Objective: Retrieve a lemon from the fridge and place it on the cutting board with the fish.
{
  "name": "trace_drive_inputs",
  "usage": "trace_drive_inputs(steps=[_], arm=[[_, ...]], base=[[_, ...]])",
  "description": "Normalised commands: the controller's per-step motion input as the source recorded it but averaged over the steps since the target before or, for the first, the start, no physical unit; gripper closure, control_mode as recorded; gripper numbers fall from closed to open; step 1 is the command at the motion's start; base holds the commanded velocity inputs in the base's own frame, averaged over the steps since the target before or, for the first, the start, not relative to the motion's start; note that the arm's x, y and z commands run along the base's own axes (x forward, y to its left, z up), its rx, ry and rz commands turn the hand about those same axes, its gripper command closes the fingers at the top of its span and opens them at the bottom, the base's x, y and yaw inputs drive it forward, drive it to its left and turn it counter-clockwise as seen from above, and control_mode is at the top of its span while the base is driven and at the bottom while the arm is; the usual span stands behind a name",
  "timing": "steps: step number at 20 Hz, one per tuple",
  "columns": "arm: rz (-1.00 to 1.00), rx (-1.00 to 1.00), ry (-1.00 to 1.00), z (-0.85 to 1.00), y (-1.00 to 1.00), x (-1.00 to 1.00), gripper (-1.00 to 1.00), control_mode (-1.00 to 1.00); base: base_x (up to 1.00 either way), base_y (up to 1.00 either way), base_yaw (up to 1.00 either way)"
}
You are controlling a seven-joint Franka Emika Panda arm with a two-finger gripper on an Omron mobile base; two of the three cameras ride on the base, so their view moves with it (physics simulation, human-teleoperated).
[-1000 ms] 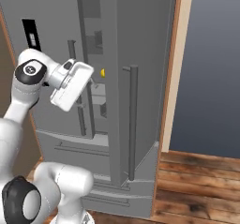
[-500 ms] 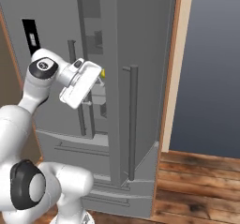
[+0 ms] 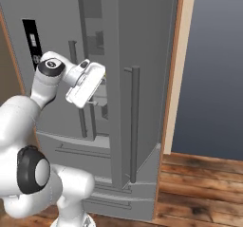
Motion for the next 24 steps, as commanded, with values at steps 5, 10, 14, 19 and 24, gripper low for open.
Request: trace_drive_inputs(steps=[5, 10, 14, 19, 24], arm=[[0.00, 0.00, 0.16, 0.00, -0.39, 0.01, -1.00, -1.00], [0.00, 0.00, 0.17, 0.00, -0.44, -0.03, -1.00, -1.00], [-0.04, 0.00, 0.21, 0.01, -0.69, -0.43, -1.00, -1.00], [-0.03, 0.00, 0.30, 0.14, -0.97, -0.49, -1.00, -1.00], [-0.01, 0.00, 0.32, 0.22, -0.97, -0.45, -1.00, -1.00]], base=[[0.00, 0.00, 0.00], [0.00, 0.00, 0.00], [0.00, 0.00, 0.00], [0.00, 0.00, 0.00], [0.00, 0.00, 0.00]])
